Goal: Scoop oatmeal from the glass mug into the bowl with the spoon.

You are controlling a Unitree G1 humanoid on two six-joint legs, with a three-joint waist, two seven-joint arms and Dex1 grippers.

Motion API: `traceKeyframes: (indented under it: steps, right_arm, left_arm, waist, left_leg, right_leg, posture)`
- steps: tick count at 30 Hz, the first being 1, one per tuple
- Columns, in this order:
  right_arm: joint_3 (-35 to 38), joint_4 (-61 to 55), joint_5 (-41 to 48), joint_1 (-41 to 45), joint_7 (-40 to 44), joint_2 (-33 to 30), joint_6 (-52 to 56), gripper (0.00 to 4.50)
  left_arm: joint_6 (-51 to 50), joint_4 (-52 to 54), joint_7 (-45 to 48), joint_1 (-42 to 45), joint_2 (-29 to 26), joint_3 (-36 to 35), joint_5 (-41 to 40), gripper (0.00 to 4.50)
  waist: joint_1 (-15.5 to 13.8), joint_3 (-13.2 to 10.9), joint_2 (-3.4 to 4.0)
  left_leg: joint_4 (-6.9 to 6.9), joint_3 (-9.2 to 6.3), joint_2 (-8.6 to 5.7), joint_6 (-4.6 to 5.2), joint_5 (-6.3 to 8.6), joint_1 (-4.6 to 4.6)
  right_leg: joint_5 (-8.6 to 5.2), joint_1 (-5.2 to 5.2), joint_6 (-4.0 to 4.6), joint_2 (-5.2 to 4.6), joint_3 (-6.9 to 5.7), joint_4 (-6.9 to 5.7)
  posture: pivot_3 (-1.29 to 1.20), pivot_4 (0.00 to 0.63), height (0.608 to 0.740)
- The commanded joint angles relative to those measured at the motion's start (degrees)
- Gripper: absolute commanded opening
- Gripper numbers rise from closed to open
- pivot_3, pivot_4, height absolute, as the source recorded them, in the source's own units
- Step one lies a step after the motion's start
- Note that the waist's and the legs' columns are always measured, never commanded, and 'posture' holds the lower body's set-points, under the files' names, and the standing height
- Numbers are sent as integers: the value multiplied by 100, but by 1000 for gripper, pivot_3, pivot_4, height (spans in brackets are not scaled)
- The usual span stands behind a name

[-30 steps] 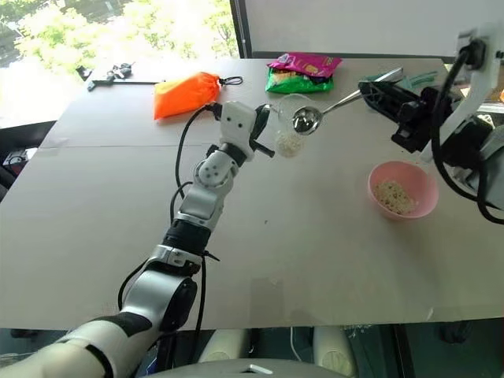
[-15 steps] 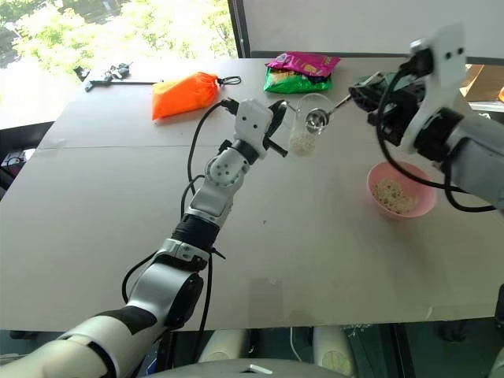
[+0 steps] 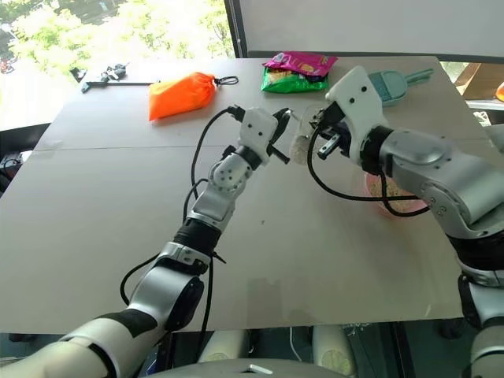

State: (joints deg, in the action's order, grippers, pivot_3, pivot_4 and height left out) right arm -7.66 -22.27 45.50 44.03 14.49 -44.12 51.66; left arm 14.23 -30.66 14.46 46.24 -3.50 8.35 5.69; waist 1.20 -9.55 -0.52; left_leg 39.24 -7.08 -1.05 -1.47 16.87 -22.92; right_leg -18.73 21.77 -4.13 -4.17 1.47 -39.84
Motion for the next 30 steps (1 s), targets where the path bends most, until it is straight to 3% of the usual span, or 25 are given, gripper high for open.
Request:
traceKeyframes:
  steps: [1,8,22,30]
  right_arm:
    - [839,194,747,336,-164,391,701,0]
    - [1927,737,1537,753,-694,899,1638,0]
    - [3224,1747,1493,510,-357,-59,2238,0]
    - [3924,2163,1703,497,-625,18,2667,0]
  left_arm:
    - [157,354,-66,105,39,11,42,20]
    - [218,-16,-112,262,70,49,111,20]
    - [748,-2372,201,2015,1004,50,5,20]
    - [911,-3071,332,2359,1247,8,38,20]
  waist:
    - [-1,0,0]
    - [-7,0,1]
    - [54,0,0]
    - [116,0,1]
  left_leg:
    - [1,0,0,0,0,0]
    - [-1,0,-2,0,0,0]
    - [-6,4,-29,4,0,-10]
    - [-6,6,-30,7,-2,-10]
  right_leg:
    - [0,0,0,-1,0,0]
    - [0,0,0,-3,0,0]
    - [-2,2,-4,-30,-6,0]
    - [-2,3,-5,-33,-4,-4]
  posture:
    - [0,150,740]
    - [0,150,740]
    - [0,150,740]
    - [0,150,740]
